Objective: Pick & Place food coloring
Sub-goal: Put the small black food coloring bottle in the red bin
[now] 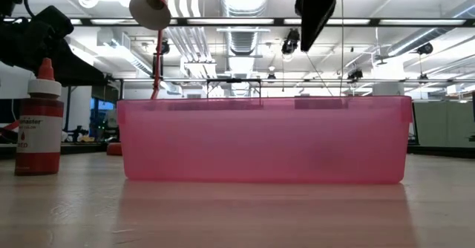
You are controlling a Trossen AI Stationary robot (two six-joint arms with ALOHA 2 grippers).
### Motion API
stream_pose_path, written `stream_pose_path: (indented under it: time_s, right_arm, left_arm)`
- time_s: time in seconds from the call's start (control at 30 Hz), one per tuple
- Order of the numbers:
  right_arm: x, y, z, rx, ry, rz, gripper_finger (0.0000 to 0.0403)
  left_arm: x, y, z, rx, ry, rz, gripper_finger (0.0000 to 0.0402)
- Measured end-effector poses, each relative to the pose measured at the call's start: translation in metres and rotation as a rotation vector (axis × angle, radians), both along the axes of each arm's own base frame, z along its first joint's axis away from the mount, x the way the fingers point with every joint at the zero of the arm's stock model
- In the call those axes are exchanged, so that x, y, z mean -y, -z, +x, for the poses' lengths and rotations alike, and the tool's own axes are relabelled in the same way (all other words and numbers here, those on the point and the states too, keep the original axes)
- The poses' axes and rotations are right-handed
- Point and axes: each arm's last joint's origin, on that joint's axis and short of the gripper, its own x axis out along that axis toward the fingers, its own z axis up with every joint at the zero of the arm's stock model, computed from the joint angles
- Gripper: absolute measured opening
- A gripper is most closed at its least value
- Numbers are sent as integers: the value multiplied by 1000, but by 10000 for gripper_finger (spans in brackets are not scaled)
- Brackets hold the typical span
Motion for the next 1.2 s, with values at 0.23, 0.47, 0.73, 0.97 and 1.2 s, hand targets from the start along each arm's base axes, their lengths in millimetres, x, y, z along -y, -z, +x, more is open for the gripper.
stream_pose_path:
  time_s: [0.23,0.47,0.73,0.97,1.2]
  right_arm:
    - [10,-27,-13,104,184,-7,311]
    - [19,-40,-32,138,363,-125,329]
    - [23,-24,-45,93,443,-141,347]
    - [30,14,-69,14,525,-67,354]
    - [33,47,-94,8,601,-13,354]
  left_arm:
    - [0,0,0,0,0,0,170]
    - [0,0,0,0,0,0,170]
    - [0,0,0,0,0,0,170]
    - [0,0,0,0,0,0,170]
    - [0,0,0,0,0,0,170]
